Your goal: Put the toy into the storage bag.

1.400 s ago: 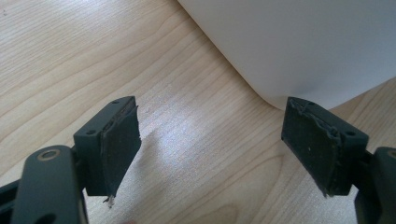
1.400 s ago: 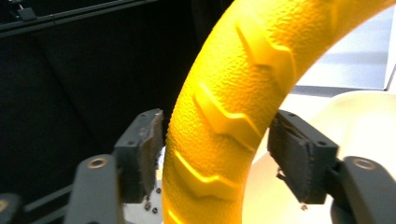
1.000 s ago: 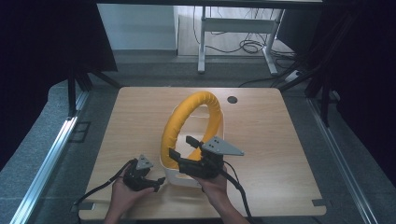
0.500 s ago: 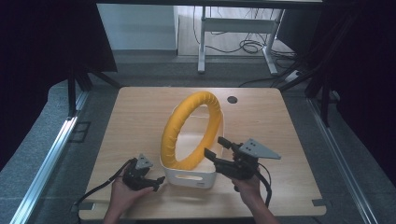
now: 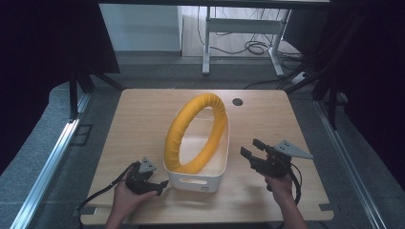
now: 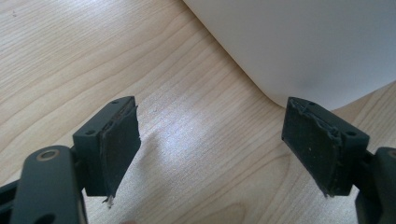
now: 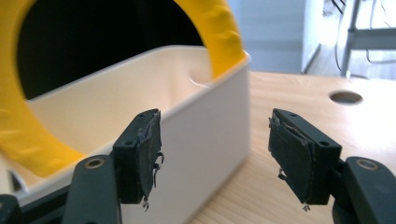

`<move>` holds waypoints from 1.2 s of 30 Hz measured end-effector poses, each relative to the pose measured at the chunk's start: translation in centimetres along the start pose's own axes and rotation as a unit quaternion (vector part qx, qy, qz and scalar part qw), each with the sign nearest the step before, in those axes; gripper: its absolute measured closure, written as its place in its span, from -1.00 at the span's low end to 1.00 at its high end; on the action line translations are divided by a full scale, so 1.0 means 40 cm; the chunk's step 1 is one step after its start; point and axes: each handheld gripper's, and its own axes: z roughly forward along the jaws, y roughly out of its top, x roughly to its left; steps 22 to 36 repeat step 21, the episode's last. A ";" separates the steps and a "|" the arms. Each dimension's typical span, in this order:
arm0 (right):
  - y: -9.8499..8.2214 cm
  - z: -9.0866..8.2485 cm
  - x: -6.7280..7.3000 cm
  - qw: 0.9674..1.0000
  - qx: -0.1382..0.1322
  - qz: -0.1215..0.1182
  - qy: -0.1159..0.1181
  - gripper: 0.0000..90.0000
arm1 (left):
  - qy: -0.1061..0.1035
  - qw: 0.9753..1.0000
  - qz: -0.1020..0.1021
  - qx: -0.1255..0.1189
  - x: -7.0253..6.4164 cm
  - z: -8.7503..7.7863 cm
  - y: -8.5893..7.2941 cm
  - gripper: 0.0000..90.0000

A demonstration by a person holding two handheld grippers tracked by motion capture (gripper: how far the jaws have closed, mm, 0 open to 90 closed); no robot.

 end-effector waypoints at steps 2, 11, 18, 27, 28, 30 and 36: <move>-0.019 0.004 -0.022 1.000 0.014 0.006 -0.009 -0.22 | 0.000 1.000 0.001 0.000 0.000 0.000 0.000 -0.57; -0.029 0.010 -0.029 1.000 0.016 0.001 -0.015 -0.21 | 0.000 1.000 0.002 0.000 0.001 0.000 0.000 -0.57; -0.030 0.003 -0.029 1.000 0.009 -0.008 -0.020 -0.21 | -0.001 1.000 -0.003 0.000 0.000 0.000 0.001 -0.57; -0.033 0.004 -0.033 1.000 0.009 -0.008 -0.019 -0.21 | -0.001 1.000 -0.006 -0.002 0.001 -0.001 0.002 -0.57; -0.033 0.004 -0.033 1.000 0.009 -0.008 -0.019 -0.21 | -0.001 1.000 -0.006 -0.002 0.001 -0.001 0.002 -0.57; -0.033 0.004 -0.033 1.000 0.009 -0.008 -0.019 -0.21 | -0.001 1.000 -0.006 -0.002 0.001 -0.001 0.002 -0.57; -0.033 0.004 -0.033 1.000 0.009 -0.008 -0.019 -0.21 | -0.001 1.000 -0.006 -0.002 0.001 -0.001 0.002 -0.57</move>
